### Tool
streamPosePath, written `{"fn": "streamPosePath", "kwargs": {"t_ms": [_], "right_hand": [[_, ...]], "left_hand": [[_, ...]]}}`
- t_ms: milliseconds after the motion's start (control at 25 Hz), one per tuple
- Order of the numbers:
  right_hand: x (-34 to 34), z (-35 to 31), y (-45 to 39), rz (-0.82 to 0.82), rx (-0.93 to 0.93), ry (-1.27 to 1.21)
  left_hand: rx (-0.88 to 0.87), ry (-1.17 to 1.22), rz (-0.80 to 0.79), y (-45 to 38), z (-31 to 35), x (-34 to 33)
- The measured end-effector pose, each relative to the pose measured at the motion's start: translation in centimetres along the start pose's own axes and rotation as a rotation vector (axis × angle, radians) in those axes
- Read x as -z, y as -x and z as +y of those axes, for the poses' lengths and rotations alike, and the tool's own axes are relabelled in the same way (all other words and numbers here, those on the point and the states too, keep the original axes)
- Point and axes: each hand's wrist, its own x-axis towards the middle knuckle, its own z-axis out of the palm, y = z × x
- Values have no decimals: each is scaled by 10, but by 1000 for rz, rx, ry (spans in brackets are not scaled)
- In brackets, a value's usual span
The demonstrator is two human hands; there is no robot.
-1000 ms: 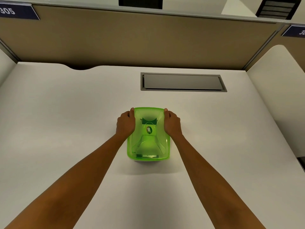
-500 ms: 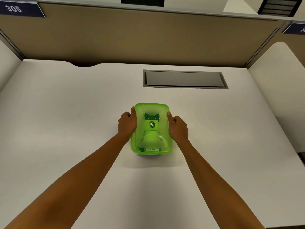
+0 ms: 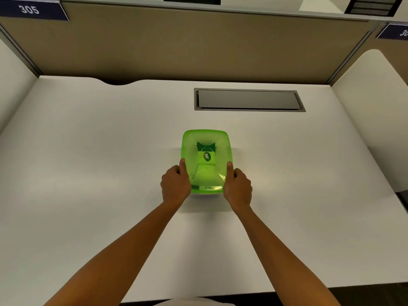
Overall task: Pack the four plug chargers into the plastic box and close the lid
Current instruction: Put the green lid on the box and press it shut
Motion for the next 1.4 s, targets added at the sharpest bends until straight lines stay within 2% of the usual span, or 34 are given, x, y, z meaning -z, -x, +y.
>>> {"fn": "streamPosePath", "kwargs": {"t_ms": [280, 680, 800, 1000, 1160, 1200, 1280, 1320, 1400], "right_hand": [[-3, 2, 2, 14, 59, -49], [1, 2, -2, 4, 161, -104], [1, 6, -13, -76, 227, -119], [18, -1, -62, -324, 405, 62], [34, -17, -105, -474, 547, 237], [37, -22, -114, -453, 581, 302], [39, -31, -129, -270, 616, 412], [39, -34, -133, -145, 590, 402], [37, -36, -130, 25, 443, 220]], "left_hand": [[-89, 31, -12, -4, -8, -1], [-57, 108, -13, -3, -9, -2], [-12, 119, -8, 0, -13, -2], [129, 120, 9, -8, -24, 11], [86, 212, 124, -32, -19, 22], [73, 202, 118, -38, -17, 24], [72, 153, 63, -50, -12, 23], [71, 129, 31, -54, -9, 22], [56, 111, -37, -58, -2, 19]]}}
